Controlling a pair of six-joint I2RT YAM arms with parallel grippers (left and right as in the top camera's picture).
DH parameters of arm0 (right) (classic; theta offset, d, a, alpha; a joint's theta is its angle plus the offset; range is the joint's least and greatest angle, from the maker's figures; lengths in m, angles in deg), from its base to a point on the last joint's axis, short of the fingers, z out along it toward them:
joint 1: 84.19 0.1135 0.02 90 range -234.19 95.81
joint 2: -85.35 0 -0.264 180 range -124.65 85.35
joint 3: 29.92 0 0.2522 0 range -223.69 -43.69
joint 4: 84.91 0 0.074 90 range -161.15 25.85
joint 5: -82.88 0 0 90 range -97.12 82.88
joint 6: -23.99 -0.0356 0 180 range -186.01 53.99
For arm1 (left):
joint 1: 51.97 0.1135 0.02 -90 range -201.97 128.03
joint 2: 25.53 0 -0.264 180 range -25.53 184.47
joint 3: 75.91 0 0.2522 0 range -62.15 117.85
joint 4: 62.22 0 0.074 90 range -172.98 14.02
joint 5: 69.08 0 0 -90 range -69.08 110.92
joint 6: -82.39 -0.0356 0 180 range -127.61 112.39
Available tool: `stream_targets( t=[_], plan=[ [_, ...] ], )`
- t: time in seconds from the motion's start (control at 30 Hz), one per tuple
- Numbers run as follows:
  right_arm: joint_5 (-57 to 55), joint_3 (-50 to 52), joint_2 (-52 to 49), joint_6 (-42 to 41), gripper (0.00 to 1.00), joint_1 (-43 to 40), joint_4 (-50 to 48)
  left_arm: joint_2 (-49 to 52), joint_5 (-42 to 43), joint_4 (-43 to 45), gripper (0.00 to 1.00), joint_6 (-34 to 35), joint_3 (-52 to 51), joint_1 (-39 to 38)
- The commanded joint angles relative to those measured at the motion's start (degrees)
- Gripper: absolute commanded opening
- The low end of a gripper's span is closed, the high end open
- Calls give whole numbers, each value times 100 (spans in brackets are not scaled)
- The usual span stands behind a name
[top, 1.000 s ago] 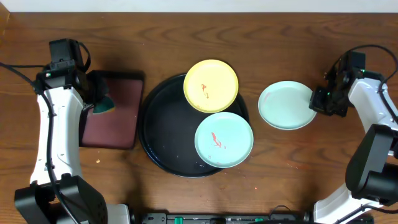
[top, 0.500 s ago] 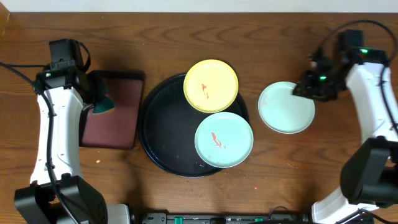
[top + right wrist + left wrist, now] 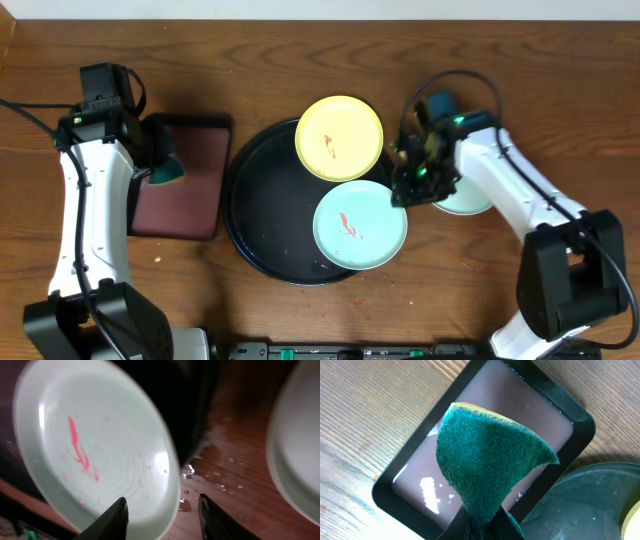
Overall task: Clean dirty plates on tray and stack at the side
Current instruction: 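Grasp the second light-blue plate with the right gripper, drag to tray center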
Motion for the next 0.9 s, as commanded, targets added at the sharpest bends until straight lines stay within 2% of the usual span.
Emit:
stream_targets(
  t=[0.0,0.1,0.23,0.4,0.63,0.87],
  plan=[
    [-225,282,9,-184,41,157,-195,-4,-90,-11,8,-116,-68,26],
    [-225,535,9,-278,38,192,-461,-4,-90,-11,8,-114,-68,24],
    [-293,684,7,-422,27,190,-654,-4,-90,-13,8,-114,-68,24],
    [-313,686,2,-420,24,192,-669,-4,-90,-11,8,-114,-68,24],
    [-365,688,-87,-553,1,378,-782,-4,-90,-13,8,-114,-68,24],
    [-350,168,48,-857,1,846,-588,-4,2,-15,8,-111,-68,24]
  ],
)
